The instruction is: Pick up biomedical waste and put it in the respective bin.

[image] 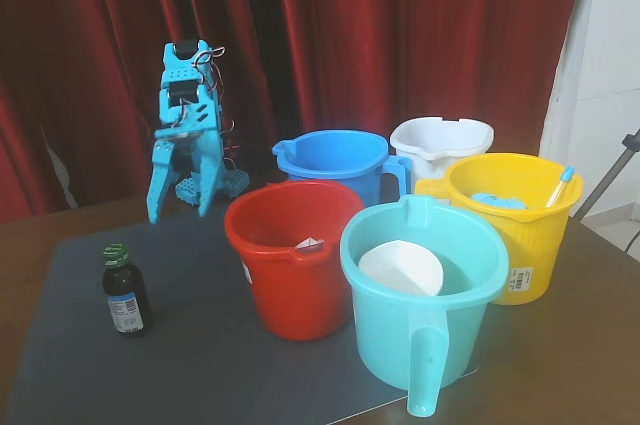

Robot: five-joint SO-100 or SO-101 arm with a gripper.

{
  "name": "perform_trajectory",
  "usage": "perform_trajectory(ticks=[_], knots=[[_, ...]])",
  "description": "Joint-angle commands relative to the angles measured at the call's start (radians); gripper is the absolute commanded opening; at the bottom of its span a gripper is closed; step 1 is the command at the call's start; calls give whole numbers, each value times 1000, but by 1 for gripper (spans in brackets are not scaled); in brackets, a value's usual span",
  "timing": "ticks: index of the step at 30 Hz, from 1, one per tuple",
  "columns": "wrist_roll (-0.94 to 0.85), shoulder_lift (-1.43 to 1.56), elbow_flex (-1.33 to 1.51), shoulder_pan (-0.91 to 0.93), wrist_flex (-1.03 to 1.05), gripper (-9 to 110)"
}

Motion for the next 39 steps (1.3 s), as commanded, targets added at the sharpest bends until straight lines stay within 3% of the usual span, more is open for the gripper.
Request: perform_trajectory(ticks=[1, 27, 36, 39], knots=[[8, 6, -2, -15, -15, 33], [-77, -32, -77, 150, -18, 37], [-80, -391, -270, 140, -26, 37], [-80, -528, -301, 138, -169, 37]])
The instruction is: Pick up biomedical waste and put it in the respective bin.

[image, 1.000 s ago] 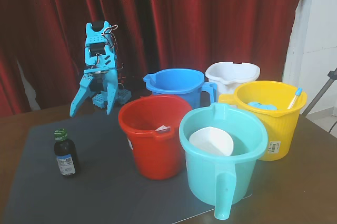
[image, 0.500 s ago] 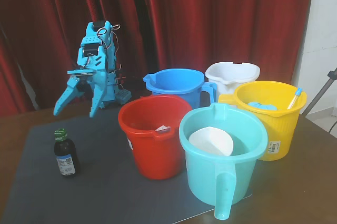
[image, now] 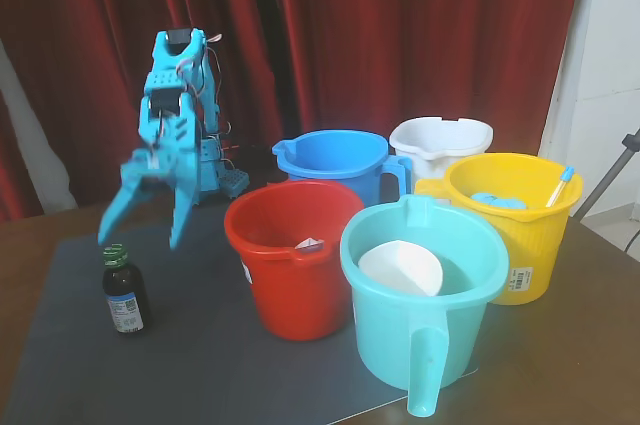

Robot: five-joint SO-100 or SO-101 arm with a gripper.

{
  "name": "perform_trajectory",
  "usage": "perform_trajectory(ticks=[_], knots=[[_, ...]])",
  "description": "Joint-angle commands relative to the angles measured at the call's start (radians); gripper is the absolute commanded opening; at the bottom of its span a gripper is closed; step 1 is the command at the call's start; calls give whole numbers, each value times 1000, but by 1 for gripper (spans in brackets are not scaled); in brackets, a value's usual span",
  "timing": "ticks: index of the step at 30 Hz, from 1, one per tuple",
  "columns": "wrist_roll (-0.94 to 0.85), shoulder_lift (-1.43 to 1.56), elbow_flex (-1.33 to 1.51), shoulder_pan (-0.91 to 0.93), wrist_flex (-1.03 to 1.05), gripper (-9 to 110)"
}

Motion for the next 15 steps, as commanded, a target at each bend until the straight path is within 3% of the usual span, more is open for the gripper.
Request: perform_trajectory(ticks=[1, 15], knots=[[-5, -112, -60, -11, -156, 37], [-5, -551, -202, -11, -437, 37]])
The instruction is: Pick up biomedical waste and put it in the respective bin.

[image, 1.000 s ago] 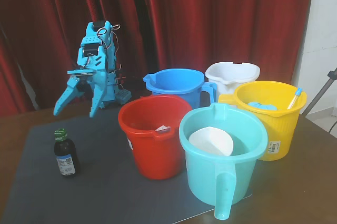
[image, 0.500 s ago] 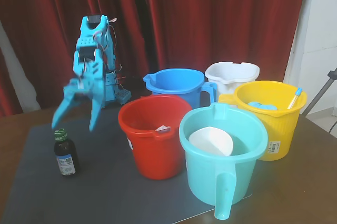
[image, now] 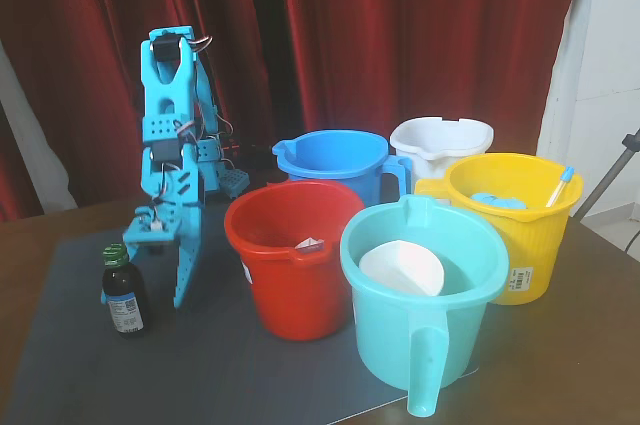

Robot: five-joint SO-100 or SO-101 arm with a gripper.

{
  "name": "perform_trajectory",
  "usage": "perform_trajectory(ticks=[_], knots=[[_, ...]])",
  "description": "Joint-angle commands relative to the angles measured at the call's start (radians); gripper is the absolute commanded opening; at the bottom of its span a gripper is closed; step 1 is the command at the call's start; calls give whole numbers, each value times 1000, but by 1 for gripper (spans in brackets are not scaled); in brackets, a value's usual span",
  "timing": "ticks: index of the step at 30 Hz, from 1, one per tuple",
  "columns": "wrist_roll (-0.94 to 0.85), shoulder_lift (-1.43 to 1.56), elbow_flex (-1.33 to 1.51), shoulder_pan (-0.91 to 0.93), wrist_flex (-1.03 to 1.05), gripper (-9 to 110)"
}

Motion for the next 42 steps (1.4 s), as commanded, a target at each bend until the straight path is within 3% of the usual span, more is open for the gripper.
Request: perform_trajectory(ticks=[1, 7, 36, 42], knots=[[-5, -28, -52, -11, -57, 37], [11, -71, -52, -11, -161, 36], [54, -80, -132, 2, -156, 36], [54, -273, -252, 2, -169, 36]])
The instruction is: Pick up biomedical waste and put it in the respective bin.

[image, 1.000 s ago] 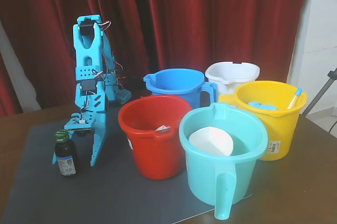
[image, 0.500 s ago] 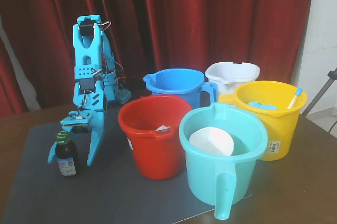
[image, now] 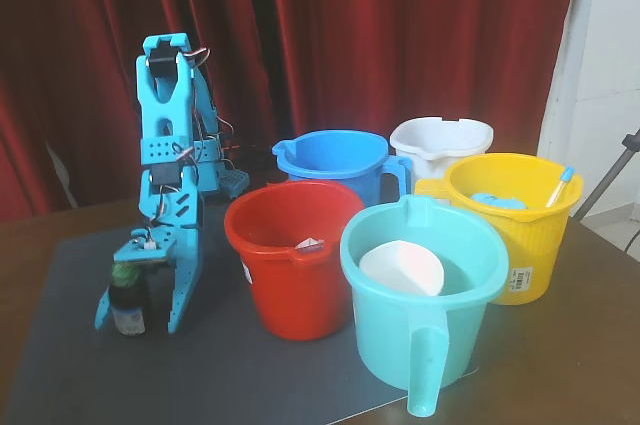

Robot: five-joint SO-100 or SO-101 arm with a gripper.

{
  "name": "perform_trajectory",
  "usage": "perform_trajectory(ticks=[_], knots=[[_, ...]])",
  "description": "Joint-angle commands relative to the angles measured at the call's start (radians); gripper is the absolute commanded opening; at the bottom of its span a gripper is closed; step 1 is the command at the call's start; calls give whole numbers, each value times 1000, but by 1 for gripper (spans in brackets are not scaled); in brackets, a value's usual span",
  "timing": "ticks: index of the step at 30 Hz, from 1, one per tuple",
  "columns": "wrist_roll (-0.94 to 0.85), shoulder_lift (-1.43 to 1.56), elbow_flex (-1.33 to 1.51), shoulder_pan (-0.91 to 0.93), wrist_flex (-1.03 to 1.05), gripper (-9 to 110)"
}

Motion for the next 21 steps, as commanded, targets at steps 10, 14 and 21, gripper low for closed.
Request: perform_trajectory(ticks=[10, 14, 21], knots=[[74, -103, -63, 57, -170, 0], [100, -103, -63, 58, -181, -1], [54, -97, -64, 57, -225, 4]])
